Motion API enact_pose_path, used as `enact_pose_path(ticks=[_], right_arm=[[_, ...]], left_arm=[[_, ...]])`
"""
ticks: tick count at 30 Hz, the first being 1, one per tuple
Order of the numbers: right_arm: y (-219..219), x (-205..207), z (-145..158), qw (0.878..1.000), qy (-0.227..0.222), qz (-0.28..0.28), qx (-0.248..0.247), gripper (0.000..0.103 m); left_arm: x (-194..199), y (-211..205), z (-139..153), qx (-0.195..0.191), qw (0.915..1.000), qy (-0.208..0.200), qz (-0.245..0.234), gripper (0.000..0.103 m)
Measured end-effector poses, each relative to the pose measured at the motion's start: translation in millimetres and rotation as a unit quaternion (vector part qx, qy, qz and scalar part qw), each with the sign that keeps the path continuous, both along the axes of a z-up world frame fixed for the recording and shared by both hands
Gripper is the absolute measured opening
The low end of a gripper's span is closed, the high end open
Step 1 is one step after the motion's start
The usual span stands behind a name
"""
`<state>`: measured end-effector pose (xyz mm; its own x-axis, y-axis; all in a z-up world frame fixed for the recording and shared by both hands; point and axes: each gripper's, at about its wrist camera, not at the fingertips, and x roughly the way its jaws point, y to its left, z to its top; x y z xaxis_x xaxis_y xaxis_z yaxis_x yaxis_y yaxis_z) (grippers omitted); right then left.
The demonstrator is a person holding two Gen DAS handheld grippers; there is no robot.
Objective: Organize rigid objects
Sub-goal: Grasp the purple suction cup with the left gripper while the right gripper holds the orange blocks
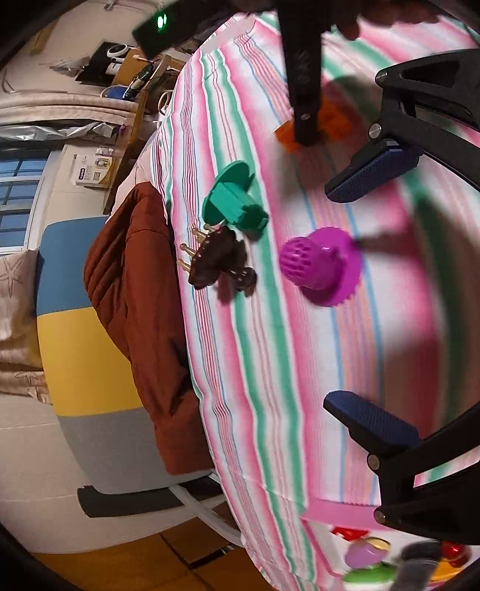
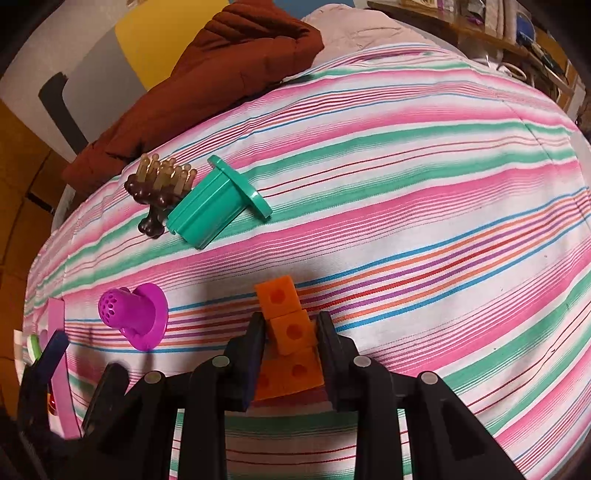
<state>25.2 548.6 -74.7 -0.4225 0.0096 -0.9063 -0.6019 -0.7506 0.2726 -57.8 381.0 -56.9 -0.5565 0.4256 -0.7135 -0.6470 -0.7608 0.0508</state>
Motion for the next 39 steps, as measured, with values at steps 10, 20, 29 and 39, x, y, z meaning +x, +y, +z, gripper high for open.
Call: enact_pose_path(ticks=[10,20,29,39], right_arm=[[-8.3,1.2,1.3,1.0,-0.007,0.004,0.01,0.028],[-16.0,3.6,2.5,1.0,-0.007,0.005,0.016,0.028],[-18.1,-0.4,4.9,1.0,-0.007,0.008,0.028,0.028],[-21.1,3.2,9.5,0.998,-0.011,0.022,0.056,0.027]], left_arm=[[-16.2,17.9,-9.3,0.027,0.9991,-0.023,-0.02,0.046],[-0.3,5.2,-8.7,0.042,0.9979,-0.012,-0.049,0.031],[19.0,-35.8,-7.8,0.064,0.9974,-0.009,-0.032,0.031],[34.7,-75.1,-8.5,0.081,0.9966,-0.009,-0.013,0.031]])
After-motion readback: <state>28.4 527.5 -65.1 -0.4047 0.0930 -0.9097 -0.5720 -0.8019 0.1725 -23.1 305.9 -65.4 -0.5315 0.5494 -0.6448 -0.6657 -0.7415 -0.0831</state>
